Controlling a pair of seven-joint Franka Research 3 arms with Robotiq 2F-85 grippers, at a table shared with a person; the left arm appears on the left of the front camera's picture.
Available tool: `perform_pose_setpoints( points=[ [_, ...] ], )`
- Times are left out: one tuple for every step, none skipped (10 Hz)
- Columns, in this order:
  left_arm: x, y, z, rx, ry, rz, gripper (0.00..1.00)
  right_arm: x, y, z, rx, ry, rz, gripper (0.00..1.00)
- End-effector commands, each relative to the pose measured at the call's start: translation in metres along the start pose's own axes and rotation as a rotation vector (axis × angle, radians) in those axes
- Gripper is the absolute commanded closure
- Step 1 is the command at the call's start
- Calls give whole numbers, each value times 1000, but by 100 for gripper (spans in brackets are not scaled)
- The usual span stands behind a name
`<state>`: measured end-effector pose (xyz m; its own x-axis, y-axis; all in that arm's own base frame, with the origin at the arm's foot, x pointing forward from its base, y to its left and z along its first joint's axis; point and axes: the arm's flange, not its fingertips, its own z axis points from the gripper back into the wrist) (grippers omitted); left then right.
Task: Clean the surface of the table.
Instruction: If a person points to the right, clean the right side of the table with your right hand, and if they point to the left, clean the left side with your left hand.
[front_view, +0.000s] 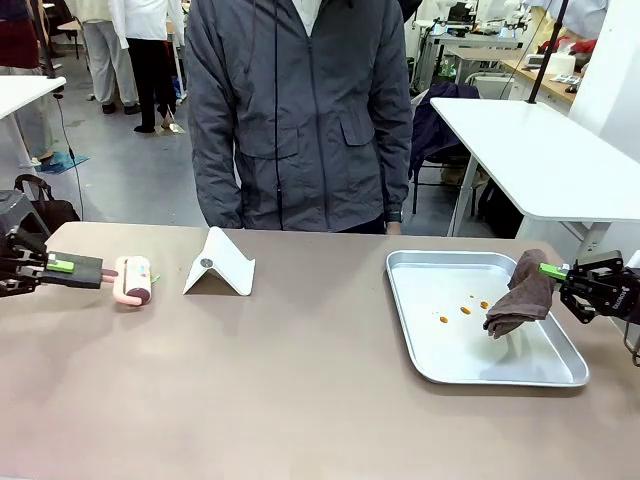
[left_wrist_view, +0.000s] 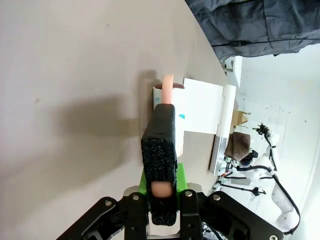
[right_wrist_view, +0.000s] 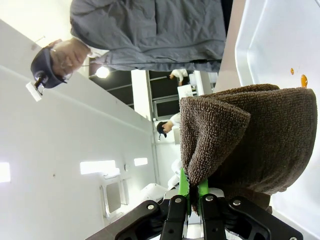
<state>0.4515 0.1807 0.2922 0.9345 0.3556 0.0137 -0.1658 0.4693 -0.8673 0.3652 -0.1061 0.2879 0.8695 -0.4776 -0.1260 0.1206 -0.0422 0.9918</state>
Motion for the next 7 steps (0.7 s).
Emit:
perform_pose_setpoints(
  points=[
    [-9,-2,-23,111,51,-24,78,-1,7,-2,-15,1,-12,100],
    [-9,-9,-32,124,65,-38,78,-1,7,-2,-15,1,-12,100],
    [-6,-14,-37,128,74,-39,78,-1,7,-2,-15,1,-12,100],
    [-4,-15,-39,127,76,-37,78,-1,7,-2,-15,1,-12,100],
    [-4,-16,-38,122,73,-36,78,-1,7,-2,-15,1,-12,100],
    [-5,-16,-32,97,61,-47,78,-1,7,-2,-15,1,-12,100],
    [-9,-16,-20,35,47,-79,78,-1,7,-2,-15,1,-12,100]
  ],
)
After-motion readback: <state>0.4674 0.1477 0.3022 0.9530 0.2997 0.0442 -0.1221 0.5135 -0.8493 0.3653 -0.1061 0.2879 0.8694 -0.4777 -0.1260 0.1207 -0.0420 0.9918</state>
